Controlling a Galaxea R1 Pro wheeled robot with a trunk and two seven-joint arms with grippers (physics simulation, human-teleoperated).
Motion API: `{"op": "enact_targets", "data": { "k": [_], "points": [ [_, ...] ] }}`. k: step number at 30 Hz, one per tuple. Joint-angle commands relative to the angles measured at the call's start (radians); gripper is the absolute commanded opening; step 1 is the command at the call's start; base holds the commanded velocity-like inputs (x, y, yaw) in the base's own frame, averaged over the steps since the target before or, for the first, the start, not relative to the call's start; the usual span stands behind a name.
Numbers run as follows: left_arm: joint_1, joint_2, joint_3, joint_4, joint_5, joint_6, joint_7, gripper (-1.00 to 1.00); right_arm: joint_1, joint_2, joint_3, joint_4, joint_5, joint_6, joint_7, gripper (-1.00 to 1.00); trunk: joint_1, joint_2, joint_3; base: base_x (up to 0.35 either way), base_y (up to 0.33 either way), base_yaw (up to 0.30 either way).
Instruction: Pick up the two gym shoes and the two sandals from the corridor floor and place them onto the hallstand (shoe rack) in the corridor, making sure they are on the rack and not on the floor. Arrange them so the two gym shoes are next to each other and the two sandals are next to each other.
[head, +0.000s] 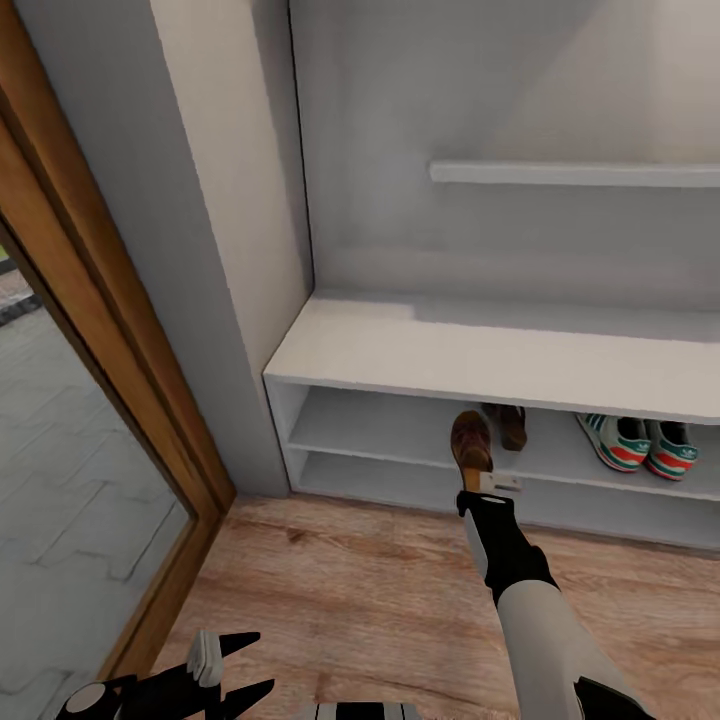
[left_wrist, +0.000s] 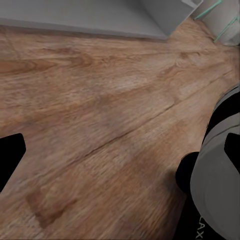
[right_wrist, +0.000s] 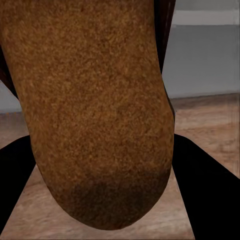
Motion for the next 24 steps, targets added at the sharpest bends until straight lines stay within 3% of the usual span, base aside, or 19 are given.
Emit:
{"op": "enact_targets", "data": {
  "k": [1,7,18,24],
  "points": [
    [0.000,-0.001,0.004,-0.001,-0.008,-0.010,-0.003,1.00,-0.001,0.001,-0.004,-0.001,0.008,0.005,0.001,-1.00,0.000,0.000,0.000,0.000,0.000,-0.274],
    [0.000,-0.001,0.004,-0.001,-0.008,-0.010,-0.003,1.00,-0.001,0.001,-0.003,0.001,0.007,0.006,0.001,-1.00,0.000,0.000,0.003,0.177,-0.087,-0.164],
    [0.000,-0.001,0.004,0.000,-0.009,-0.010,-0.003,1.00,-0.001,0.001,-0.003,0.001,0.007,0.007,0.001,-1.00,0.000,0.000,0.003,0.022,-0.006,-0.006],
    [0.000,-0.001,0.004,0.000,-0.008,-0.010,0.002,1.00,-0.001,0.001,-0.002,0.001,0.007,0.007,0.001,-1.00,0.000,0.000,0.003,0.155,0.073,0.000]
  ]
}}
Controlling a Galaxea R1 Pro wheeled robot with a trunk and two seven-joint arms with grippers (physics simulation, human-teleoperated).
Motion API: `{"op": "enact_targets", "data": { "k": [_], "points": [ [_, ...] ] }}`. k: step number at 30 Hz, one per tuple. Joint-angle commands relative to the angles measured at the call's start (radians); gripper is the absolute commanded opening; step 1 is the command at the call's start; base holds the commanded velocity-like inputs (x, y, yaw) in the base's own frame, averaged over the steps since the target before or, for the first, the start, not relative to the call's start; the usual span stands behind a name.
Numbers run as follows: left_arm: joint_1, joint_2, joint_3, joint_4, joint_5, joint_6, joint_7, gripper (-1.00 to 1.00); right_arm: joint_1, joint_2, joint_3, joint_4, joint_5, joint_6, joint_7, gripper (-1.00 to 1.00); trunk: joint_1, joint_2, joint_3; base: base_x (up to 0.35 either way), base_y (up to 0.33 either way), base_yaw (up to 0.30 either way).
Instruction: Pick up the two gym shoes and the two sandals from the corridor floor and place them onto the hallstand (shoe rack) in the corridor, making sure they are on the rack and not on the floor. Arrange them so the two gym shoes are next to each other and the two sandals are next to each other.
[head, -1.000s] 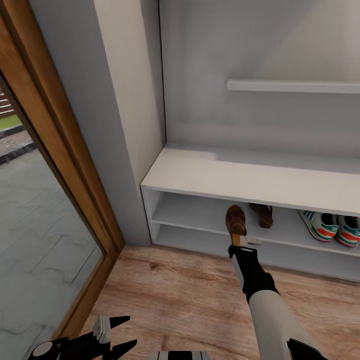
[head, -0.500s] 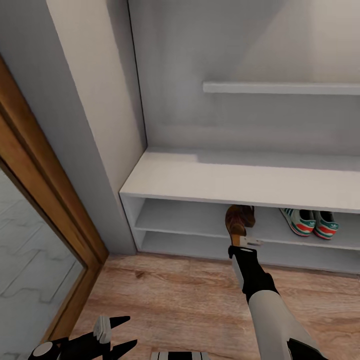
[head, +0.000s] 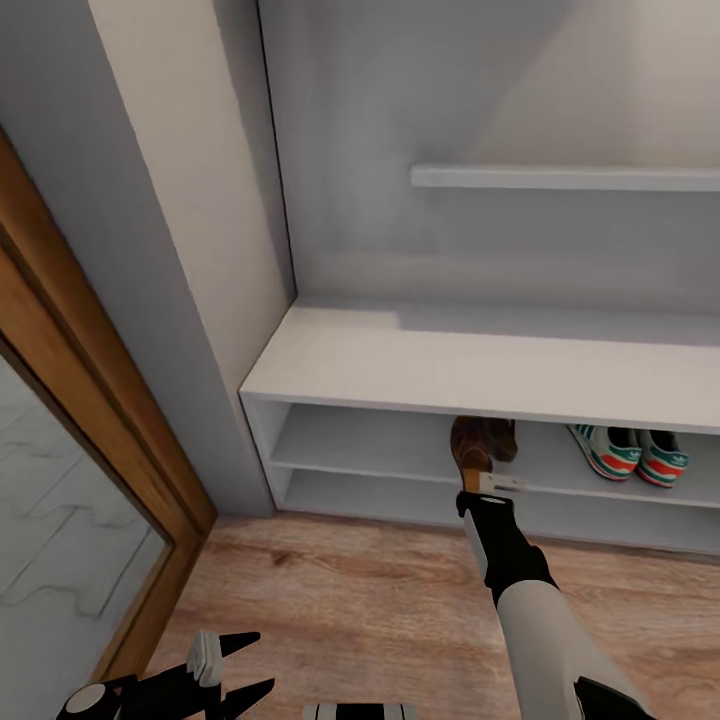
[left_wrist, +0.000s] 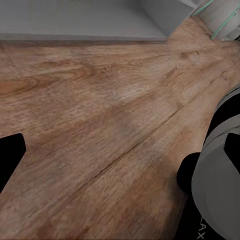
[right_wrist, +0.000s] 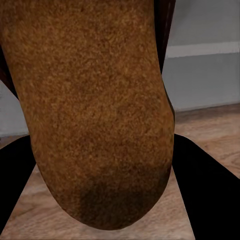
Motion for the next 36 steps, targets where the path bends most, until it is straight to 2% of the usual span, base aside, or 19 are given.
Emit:
{"op": "enact_targets", "data": {
  "k": [1,10,36],
  "points": [
    [-0.001,-0.001,0.004,-0.001,-0.008,-0.010,-0.002,1.00,-0.001,0.001,-0.003,-0.001,0.007,0.005,0.001,-1.00,0.000,0.000,-0.001,0.059,0.027,0.000],
    [-0.001,-0.001,0.004,-0.001,-0.007,-0.010,-0.002,1.00,-0.001,0.001,-0.004,-0.002,0.009,0.005,0.001,-1.00,0.000,0.000,-0.001,0.021,0.003,0.156],
    [-0.001,-0.001,0.004,-0.001,-0.007,-0.010,0.000,1.00,-0.001,0.001,-0.003,-0.007,0.009,0.005,0.001,-1.00,0.000,0.000,-0.001,0.086,-0.018,0.002]
  ]
}}
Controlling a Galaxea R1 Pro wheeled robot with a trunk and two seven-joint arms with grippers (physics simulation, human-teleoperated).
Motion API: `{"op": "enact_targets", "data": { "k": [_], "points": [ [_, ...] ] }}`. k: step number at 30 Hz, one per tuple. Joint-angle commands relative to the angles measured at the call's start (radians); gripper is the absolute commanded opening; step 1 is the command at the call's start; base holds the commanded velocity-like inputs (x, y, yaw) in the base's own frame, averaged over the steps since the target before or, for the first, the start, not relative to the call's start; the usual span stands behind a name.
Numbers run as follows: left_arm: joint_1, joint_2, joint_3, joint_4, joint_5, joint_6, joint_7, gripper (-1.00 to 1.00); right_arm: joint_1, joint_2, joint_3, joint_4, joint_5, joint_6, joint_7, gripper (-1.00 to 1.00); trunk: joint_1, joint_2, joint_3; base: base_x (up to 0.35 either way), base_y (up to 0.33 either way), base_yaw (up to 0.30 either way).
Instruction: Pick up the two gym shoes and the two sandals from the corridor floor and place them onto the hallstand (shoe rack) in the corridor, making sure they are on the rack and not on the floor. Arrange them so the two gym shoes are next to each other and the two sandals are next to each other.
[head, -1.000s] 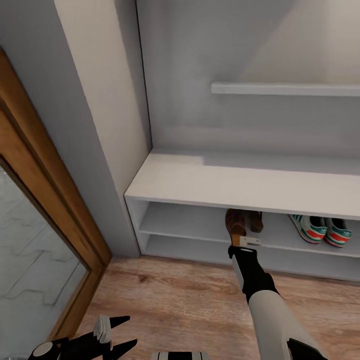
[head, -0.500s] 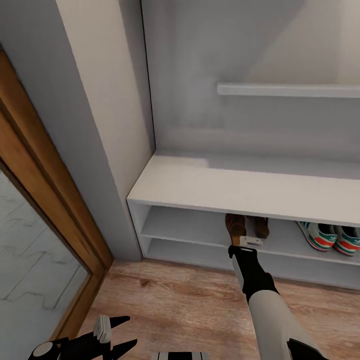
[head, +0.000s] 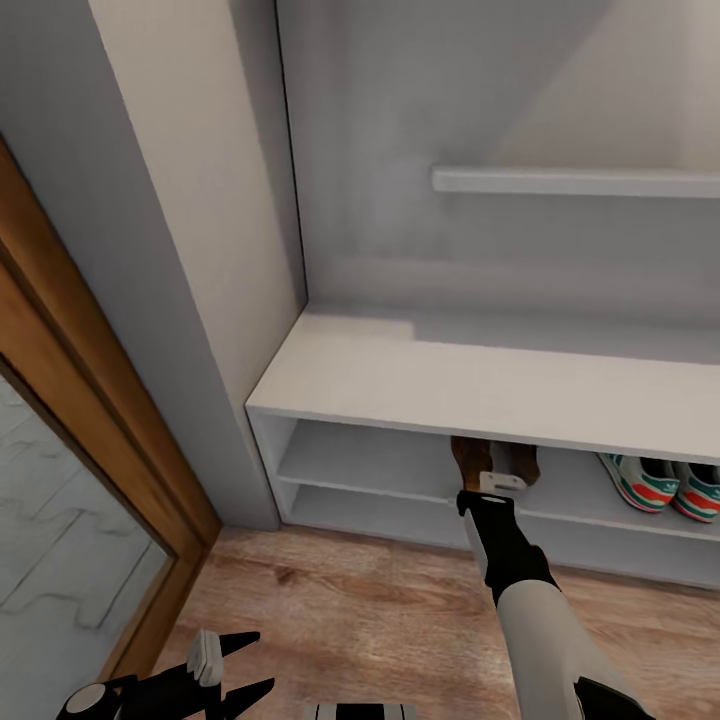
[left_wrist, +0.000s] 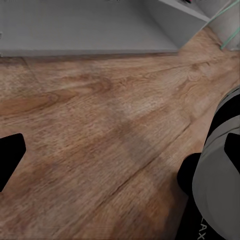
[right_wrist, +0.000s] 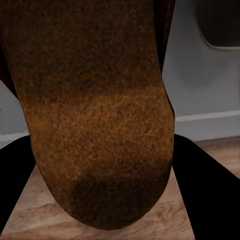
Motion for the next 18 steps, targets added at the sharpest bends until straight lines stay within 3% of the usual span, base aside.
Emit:
{"op": "enact_targets", "data": {
  "k": [1,12,18],
  "points": [
    [-0.001,-0.001,0.004,-0.001,-0.008,-0.010,-0.003,1.00,-0.001,0.001,-0.003,-0.001,0.008,0.005,0.001,-1.00,0.000,0.000,-0.001,0.167,-0.001,0.000],
    [-0.001,-0.001,0.004,-0.001,-0.008,-0.010,-0.003,1.00,0.000,0.001,-0.003,-0.002,0.008,0.005,0.001,-1.00,0.000,0.000,-0.001,0.045,0.000,0.000],
    [-0.001,-0.001,0.004,-0.001,-0.008,-0.010,-0.003,1.00,0.000,0.001,-0.003,-0.002,0.008,0.005,0.001,-1.00,0.000,0.000,-0.001,0.148,0.000,0.000]
  ]
}}
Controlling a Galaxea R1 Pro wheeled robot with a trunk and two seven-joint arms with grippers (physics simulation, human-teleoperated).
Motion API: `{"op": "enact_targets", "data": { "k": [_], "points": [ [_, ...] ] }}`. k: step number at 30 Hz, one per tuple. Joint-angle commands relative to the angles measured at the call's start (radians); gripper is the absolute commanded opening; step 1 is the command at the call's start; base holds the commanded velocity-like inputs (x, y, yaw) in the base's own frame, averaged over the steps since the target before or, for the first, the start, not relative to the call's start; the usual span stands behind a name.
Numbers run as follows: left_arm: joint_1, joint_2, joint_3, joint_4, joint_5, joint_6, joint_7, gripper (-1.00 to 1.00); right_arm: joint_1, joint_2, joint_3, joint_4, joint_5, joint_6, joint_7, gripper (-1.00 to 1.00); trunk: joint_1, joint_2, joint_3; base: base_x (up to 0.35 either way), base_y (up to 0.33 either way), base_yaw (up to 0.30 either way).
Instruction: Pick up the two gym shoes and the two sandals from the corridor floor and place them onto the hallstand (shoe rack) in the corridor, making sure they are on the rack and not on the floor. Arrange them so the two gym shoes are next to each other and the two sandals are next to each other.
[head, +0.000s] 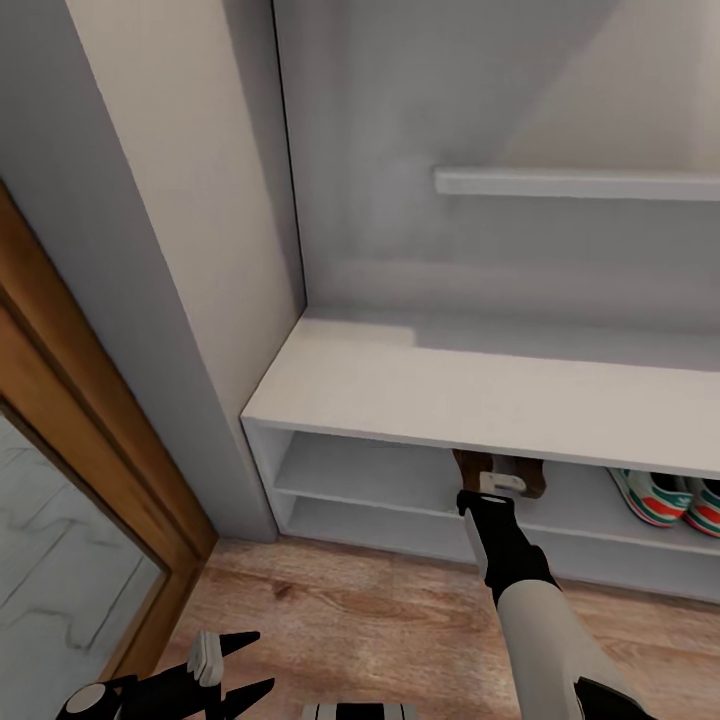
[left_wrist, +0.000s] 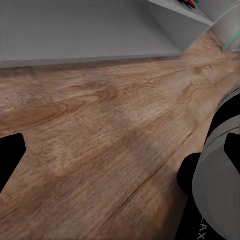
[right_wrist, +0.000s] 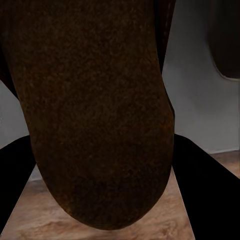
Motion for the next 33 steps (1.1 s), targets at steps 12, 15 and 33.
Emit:
{"op": "enact_targets", "data": {
  "k": [12,15,33],
  "points": [
    [-0.001,-0.001,0.004,-0.001,-0.008,-0.010,-0.003,1.00,-0.001,0.001,-0.004,0.000,0.008,0.005,0.001,-1.00,0.000,0.000,-0.001,0.043,-0.012,0.000],
    [-0.001,-0.001,0.004,-0.001,-0.008,-0.010,-0.003,1.00,-0.001,0.001,-0.004,0.001,0.008,0.005,0.001,-1.00,0.000,0.000,-0.001,0.061,-0.022,0.000],
    [-0.001,-0.001,0.004,-0.001,-0.008,-0.010,-0.003,1.00,-0.001,0.001,-0.005,-0.001,0.008,0.005,0.001,-1.00,0.000,0.000,-0.001,0.003,-0.040,0.000]
  ]
}}
